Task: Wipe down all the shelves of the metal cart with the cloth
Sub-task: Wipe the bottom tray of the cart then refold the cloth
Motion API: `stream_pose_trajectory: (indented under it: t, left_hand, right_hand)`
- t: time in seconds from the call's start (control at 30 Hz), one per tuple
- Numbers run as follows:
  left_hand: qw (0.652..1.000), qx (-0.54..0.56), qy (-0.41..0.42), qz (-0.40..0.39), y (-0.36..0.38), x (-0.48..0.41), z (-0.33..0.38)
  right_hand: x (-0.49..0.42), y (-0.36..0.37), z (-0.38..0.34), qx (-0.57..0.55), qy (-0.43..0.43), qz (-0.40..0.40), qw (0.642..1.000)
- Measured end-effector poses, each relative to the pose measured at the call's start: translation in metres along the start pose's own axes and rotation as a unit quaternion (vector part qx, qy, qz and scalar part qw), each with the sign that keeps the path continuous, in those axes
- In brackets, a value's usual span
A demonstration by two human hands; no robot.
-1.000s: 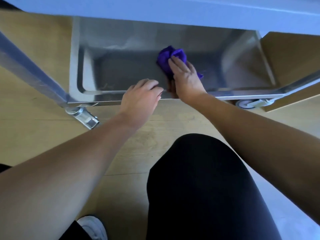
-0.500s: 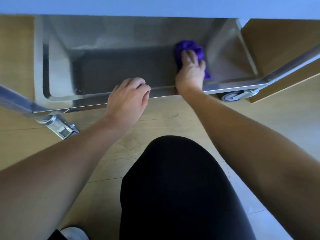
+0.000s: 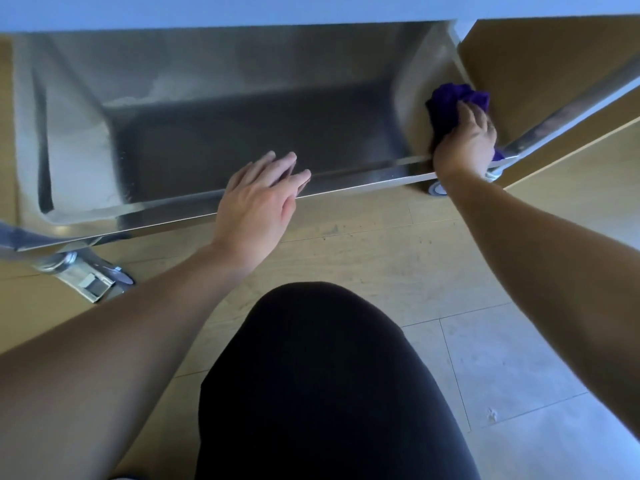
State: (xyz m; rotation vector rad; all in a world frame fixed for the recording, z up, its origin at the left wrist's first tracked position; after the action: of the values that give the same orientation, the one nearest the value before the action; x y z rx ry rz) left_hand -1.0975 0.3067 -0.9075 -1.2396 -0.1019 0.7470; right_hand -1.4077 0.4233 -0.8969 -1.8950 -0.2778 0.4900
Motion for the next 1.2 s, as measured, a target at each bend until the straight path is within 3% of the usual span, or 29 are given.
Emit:
stream_pose_trajectory:
  t: [0.1,0.2,0.27,0.37,0.5,0.63,0.87,1.03,1.2]
  left_hand:
    - [1.0,-0.001,-0.005,-0.006,0.002,0.001,0.001]
    - [1.0,0.005,-0.001,-0.004,-0.001,0.0,-0.001]
    - [1.0,0.007,0.005,-0.014,-0.001,0.0,-0.003]
    - [1.0,0.006,0.009,-0.013,0.0,-0.001,-0.003]
    - [1.0,-0.003,0.006,-0.011,0.005,-0.002,0.003]
    - [1.0,-0.009,-0.002,-0.003,0.006,-0.002,0.004]
    - [0.997,0.049,-0.034,-0.055,-0.001,-0.007,-0.002]
    - [0.982,0.109,-0.014,-0.156,-0.013,-0.008,-0.007]
    - [0.971,0.051,-0.027,-0.233,-0.047,-0.003,-0.022]
  right_hand:
    - [0.021,0.014,-0.052,0.0,-0.018,-0.02,1.0]
    - [0.063,0.032,-0.12,-0.048,-0.206,-0.055,0.976]
    - [0.073,0.033,-0.134,-0.072,-0.277,-0.075,0.955]
    - [0.036,0.027,-0.093,-0.041,-0.246,-0.067,0.966]
    - [-0.016,0.004,-0.007,-0.01,-0.084,-0.031,0.996]
    - [-0.008,0.0,-0.023,0.005,0.012,-0.027,1.0]
    - [0.087,0.044,-0.177,-0.083,-0.253,-0.098,0.959]
    - [0.103,0.034,-0.183,-0.128,-0.277,-0.134,0.943]
    - [0.094,0.019,-0.184,-0.099,-0.238,-0.143,0.956]
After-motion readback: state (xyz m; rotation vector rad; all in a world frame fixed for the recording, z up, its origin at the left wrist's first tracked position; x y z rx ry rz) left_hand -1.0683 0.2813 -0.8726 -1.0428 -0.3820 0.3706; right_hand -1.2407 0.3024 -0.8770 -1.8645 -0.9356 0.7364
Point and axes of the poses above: each hand's wrist, its own x-axis away from the middle knuckle, its own y-axis out of the palm, z = x × y, the point moved 6 cm from there along -x, towards the middle knuckle, and after that the axes turned 2 degrees about z, right-handed, at the moved point
